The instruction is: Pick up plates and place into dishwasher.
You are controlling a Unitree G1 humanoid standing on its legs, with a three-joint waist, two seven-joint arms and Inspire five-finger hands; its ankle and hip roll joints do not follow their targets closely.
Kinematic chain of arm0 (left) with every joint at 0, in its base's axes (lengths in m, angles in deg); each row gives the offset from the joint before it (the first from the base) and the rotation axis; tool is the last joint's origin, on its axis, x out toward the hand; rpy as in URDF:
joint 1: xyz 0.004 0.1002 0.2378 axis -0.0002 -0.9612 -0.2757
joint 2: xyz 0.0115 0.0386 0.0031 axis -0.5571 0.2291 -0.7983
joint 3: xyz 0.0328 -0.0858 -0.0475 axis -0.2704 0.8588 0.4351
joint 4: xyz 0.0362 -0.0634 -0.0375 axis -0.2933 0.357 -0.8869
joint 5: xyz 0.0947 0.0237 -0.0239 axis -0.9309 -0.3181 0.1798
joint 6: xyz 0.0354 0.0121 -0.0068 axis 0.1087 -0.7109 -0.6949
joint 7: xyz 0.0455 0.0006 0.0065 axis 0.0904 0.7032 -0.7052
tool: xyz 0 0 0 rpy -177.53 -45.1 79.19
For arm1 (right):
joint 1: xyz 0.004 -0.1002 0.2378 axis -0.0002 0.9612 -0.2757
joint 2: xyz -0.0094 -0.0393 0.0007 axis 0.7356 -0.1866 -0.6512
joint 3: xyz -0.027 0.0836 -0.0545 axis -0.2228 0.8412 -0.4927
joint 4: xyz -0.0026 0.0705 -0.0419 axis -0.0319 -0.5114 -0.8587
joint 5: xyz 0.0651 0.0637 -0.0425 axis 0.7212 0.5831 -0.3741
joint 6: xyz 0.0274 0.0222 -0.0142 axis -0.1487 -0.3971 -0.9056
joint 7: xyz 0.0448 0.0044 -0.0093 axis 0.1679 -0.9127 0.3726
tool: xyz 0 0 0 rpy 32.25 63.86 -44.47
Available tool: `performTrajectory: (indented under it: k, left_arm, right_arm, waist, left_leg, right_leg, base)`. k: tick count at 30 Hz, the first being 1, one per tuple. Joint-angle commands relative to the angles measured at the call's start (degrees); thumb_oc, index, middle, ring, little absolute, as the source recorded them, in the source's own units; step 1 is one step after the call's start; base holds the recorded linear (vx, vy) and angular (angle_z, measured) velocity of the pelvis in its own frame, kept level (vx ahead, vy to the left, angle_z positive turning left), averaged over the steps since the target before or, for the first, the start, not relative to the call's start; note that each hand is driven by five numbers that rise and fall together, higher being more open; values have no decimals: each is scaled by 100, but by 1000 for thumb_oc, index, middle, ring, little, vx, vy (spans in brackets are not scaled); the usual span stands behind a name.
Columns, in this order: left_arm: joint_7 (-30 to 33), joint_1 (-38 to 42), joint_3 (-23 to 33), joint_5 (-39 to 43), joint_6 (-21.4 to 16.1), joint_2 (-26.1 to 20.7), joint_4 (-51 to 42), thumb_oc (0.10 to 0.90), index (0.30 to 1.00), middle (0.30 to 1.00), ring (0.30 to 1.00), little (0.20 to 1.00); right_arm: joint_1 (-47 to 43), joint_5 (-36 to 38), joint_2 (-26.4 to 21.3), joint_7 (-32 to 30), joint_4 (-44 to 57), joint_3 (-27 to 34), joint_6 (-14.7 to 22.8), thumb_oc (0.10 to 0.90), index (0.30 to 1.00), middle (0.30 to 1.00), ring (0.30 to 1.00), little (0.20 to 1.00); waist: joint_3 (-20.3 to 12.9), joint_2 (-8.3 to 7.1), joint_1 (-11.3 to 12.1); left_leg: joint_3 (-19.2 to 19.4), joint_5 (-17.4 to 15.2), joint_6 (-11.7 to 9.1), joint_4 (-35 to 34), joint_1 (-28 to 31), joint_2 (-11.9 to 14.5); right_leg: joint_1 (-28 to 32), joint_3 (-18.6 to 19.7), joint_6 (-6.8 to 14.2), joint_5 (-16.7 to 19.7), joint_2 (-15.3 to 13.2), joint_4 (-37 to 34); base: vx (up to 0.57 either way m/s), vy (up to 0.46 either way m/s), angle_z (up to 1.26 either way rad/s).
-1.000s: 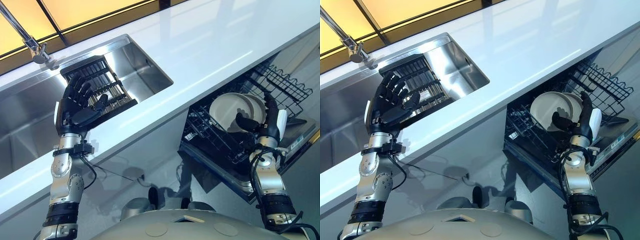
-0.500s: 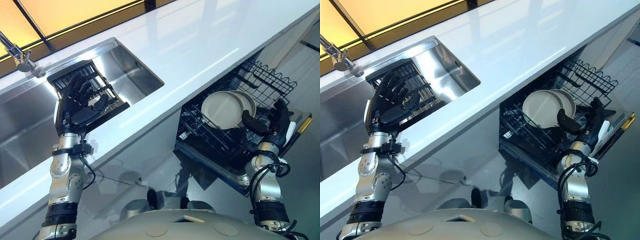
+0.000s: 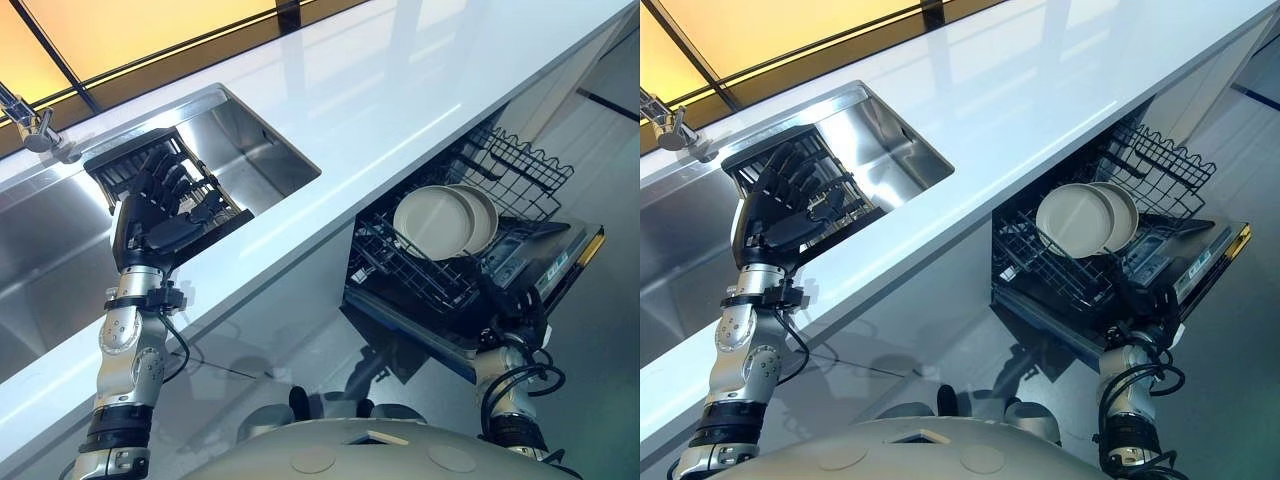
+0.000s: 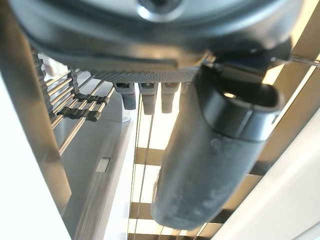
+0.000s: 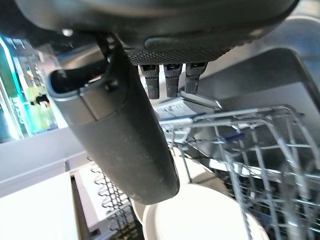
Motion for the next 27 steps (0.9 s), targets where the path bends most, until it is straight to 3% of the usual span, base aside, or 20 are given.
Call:
performTrajectory:
  k: [1,7,13,18,21,27]
  left_arm:
    - [-24,615,-12,-45,-332,-457,-48,800,900,900,900,900]
    - [49,565,-46,-103,-252,-410,-199,800,900,900,900,900]
    - [32,472,-23,-120,-217,-340,-289,800,900,900,900,900]
    - [-19,517,-126,-136,-135,-312,-303,800,900,900,900,900]
    - [-3,546,-260,-126,-108,-282,-310,800,900,900,900,900]
    - [15,525,-544,-83,-3,-327,-479,800,900,900,900,900]
  right_arm:
    - [-460,92,-416,263,60,78,342,800,900,900,900,900]
    - [-385,95,-289,693,5,-228,207,800,900,900,900,900]
    - [-320,239,-225,2129,142,-635,-205,800,900,900,900,900]
    - [-561,993,-280,2911,127,-825,-462,800,900,900,900,900]
    - [-863,1417,-278,3253,148,-934,-323,800,900,900,900,900]
    - [-1782,1674,-302,3310,219,-1212,-111,800,900,900,900,900]
  waist:
    - [-188,144,80]
    - [-106,230,148]
    - [-38,305,229]
    - [-2,338,369]
    - [14,382,503]
    - [26,449,857]
  left_leg:
    - [61,-834,24,228,210,-77]
    - [-98,-763,7,178,156,-92]
    - [-259,-677,-29,140,88,-117]
    - [-388,-619,-74,151,43,-134]
    - [-437,-599,-101,166,25,-136]
    - [-489,-619,-120,304,-23,-205]
  right_leg:
    - [-434,-272,234,-355,86,690]
    - [-487,-380,204,-407,40,787]
    - [-509,-507,178,-434,-27,827]
    - [-464,-653,160,-427,-85,805]
    - [-421,-797,154,-397,-131,754]
    - [-253,-1049,156,-187,-234,391]
  base:
    - [30,-23,10]
    - [21,-1,9]
    - [25,21,9]
    - [49,29,10]
    - [51,54,16]
    - [67,82,6]
